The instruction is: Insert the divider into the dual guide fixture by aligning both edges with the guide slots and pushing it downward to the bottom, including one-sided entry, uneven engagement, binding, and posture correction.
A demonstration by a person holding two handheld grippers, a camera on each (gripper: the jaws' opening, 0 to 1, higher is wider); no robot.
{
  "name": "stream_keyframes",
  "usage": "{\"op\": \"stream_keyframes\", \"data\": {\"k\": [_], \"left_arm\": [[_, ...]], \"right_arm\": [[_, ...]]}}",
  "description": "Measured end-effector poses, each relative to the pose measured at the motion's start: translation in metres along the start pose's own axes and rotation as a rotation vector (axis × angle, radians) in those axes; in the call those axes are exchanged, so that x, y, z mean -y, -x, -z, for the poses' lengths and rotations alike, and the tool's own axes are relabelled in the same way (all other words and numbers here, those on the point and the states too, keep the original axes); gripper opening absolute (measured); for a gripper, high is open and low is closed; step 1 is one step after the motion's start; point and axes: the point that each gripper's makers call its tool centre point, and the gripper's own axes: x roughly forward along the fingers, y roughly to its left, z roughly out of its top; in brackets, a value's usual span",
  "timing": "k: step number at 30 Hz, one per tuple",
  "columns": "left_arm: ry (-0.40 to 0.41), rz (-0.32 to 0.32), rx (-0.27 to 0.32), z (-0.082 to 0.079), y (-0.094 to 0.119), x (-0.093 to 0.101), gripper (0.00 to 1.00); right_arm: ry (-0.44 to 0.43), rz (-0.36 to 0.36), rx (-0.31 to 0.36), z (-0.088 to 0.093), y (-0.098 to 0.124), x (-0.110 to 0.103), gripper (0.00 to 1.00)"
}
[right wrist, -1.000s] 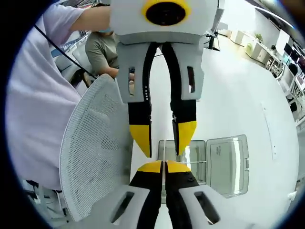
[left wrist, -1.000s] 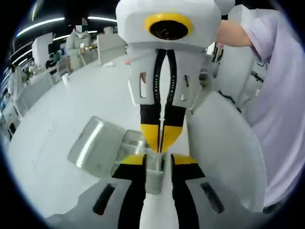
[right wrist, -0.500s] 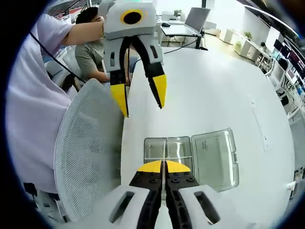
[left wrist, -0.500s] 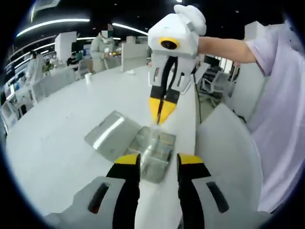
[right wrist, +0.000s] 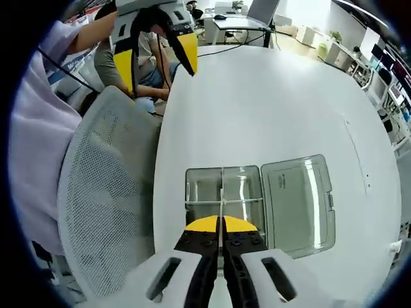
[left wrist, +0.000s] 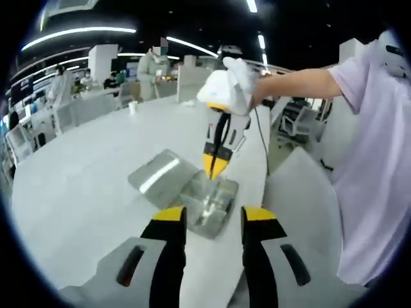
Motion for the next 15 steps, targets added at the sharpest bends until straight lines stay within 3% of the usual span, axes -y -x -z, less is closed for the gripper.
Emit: {"op": "stream_keyframes", "data": {"k": [6, 15], "left_arm": [[0.029, -0.024, -0.006, 0.012, 0.006, -0.003, 0.32], [0.049, -0.045, -0.006, 0.016, 0.015, -0.008, 0.32]], "right_arm": [[0.001, -0.01, -0.024, 0.008, -0.005, 0.001, 0.0], [0.004, -0.01, -0.031, 0.012, -0.01, 0.005, 0.0]]}}
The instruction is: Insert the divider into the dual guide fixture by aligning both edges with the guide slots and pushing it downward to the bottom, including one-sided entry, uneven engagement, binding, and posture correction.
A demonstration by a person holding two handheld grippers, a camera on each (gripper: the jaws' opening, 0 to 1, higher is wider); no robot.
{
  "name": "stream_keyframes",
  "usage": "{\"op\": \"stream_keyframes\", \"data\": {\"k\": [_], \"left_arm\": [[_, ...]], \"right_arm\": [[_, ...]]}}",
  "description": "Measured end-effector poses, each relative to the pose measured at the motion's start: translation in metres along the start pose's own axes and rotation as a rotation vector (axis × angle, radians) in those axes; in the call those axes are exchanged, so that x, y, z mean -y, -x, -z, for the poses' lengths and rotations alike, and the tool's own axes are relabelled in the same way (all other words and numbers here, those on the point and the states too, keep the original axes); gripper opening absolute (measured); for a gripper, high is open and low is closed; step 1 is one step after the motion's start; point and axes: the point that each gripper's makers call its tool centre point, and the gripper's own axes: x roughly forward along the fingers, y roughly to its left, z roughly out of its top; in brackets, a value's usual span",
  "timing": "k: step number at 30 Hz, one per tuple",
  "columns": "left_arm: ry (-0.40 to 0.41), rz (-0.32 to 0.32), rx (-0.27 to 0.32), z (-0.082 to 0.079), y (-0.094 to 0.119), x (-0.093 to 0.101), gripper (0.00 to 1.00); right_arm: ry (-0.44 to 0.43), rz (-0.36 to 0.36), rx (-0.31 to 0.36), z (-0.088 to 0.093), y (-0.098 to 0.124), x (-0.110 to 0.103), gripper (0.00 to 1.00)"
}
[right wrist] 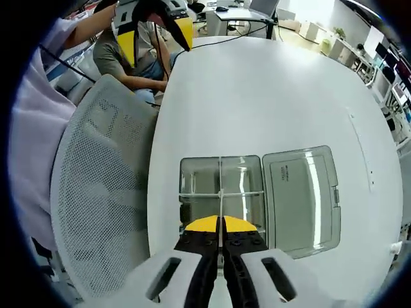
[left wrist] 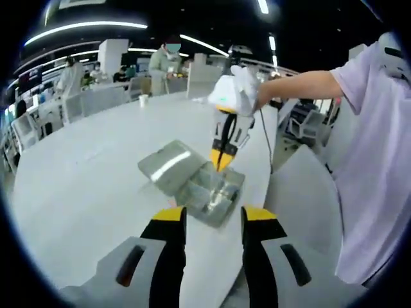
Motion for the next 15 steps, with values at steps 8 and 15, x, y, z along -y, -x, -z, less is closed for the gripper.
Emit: {"op": "stream_keyframes", "data": {"k": [8, 15], "left_arm": [[0.005, -0.005, -0.007, 0.0022, 0.0019, -0.0019, 0.36], [0.007, 0.001, -0.01, 0.003, 0.0034, -0.0015, 0.45]], "right_arm": [[0.003, -0.01, 0.001, -0.0012, -0.0024, -0.0005, 0.0], [0.007, -0.005, -0.011, 0.0022, -0.0035, 0.0006, 0.0]]}}
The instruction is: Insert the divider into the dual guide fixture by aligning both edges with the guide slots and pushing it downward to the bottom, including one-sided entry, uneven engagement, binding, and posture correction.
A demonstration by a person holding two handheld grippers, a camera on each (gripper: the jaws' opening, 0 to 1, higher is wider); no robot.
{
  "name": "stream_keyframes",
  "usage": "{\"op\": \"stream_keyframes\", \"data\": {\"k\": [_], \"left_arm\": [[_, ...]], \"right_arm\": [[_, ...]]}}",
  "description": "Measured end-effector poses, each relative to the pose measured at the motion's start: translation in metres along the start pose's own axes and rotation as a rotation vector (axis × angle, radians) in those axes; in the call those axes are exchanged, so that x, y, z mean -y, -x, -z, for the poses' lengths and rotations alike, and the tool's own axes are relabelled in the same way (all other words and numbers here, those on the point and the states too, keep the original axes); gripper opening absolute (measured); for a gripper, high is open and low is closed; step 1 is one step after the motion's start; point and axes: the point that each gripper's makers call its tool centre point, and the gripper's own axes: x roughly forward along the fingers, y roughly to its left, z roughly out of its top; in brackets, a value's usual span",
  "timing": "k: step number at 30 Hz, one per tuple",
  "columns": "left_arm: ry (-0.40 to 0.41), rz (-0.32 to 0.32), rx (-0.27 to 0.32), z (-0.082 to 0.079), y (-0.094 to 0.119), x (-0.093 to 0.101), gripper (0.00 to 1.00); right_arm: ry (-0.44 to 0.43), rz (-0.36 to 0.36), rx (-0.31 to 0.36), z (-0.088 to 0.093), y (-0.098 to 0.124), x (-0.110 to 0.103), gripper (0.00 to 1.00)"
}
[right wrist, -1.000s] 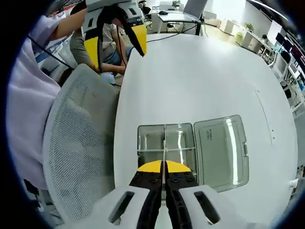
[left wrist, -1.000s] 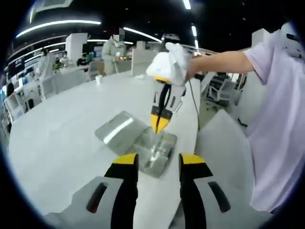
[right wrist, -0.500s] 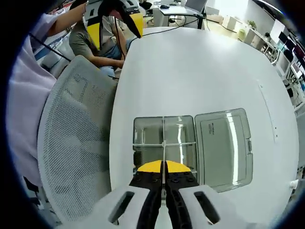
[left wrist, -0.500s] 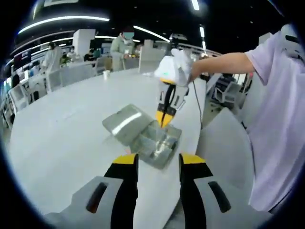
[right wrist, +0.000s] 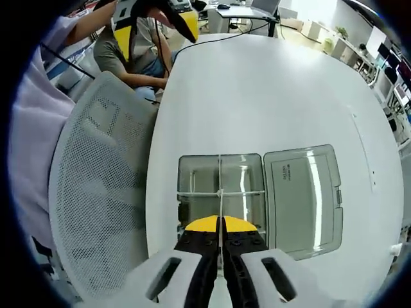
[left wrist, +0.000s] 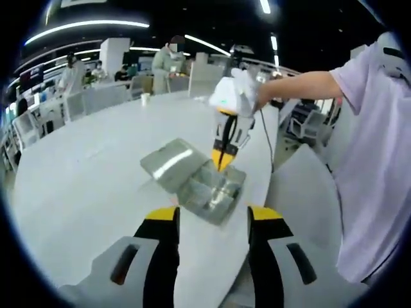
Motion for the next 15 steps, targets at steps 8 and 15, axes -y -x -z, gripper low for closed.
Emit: {"op": "stream_keyframes", "data": {"k": [8, 15], "left_arm": [[-0.003, 0.004, 0.001, -0.0013, 0.0058, 0.0019, 0.51], [0.004, 0.002, 0.004, -0.0022, 0.0091, 0.0015, 0.57]], "right_arm": [[0.001, 0.0, 0.005, -0.0012, -0.0002, 0.0004, 0.0], [0.007, -0.003, 0.011, -0.0022, -0.0001, -0.0012, 0.0]]}}
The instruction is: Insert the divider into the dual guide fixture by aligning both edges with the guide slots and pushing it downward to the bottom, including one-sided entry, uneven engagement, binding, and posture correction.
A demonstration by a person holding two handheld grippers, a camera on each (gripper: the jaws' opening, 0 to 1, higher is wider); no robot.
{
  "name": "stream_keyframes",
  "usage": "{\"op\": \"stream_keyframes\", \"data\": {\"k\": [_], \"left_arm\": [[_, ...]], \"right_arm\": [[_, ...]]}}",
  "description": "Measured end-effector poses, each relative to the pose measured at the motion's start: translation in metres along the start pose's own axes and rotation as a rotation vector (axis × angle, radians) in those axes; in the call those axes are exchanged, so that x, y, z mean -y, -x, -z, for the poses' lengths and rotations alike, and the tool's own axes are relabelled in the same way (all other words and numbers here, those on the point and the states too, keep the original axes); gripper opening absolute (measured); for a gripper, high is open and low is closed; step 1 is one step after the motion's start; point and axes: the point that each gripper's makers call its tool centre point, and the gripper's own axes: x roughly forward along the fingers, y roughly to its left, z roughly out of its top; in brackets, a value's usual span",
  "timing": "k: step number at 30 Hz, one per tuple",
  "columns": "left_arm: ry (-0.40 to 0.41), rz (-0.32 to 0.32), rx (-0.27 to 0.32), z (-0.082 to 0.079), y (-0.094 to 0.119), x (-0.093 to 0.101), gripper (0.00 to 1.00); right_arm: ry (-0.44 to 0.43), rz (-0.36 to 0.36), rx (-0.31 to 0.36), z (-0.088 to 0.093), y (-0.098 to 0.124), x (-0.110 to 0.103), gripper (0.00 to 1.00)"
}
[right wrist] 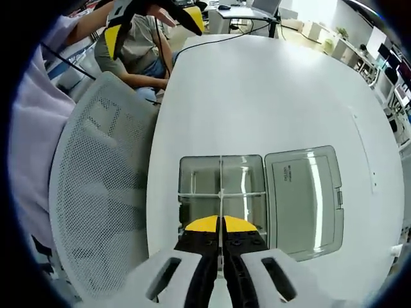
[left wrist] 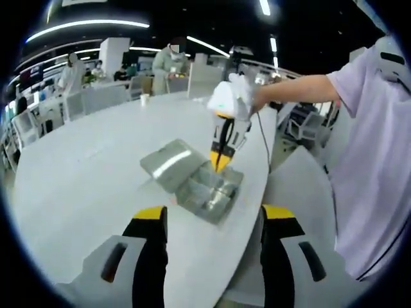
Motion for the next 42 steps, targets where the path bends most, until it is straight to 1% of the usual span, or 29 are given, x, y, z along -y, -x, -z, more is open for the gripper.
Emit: {"op": "stream_keyframes", "data": {"k": [7, 17, 20, 21, 24, 34, 42], "left_arm": [[0.002, 0.0, -0.002, 0.0001, 0.0002, 0.0002, 0.57], [0.008, 0.001, -0.008, 0.0024, -0.0008, -0.001, 0.56], [0.012, 0.002, -0.008, 0.0025, -0.0009, -0.0013, 0.56], [0.011, 0.001, -0.01, 0.0031, -0.0008, -0.0018, 0.56], [0.015, 0.001, -0.013, 0.0042, -0.0007, -0.0021, 0.56], [0.019, 0.003, -0.013, 0.0038, -0.0015, -0.002, 0.55], [0.02, 0.003, -0.013, 0.0041, -0.0026, -0.0023, 0.54]], "right_arm": [[0.006, -0.002, -0.013, 0.0029, -0.0025, 0.0003, 0.0], [0.001, -0.005, -0.009, 0.0018, -0.003, -0.0001, 0.0], [0.014, -0.006, -0.013, 0.0014, -0.0036, -0.0002, 0.0], [0.046, -0.003, -0.021, 0.0015, -0.0038, -0.0003, 0.0], [0.047, -0.003, -0.028, 0.0008, -0.0041, -0.0005, 0.0], [0.029, -0.007, -0.034, 0.0019, -0.0064, 0.0003, 0.0], [-0.005, -0.009, 0.0, 0.0031, -0.0058, 0.0013, 0.0]]}}
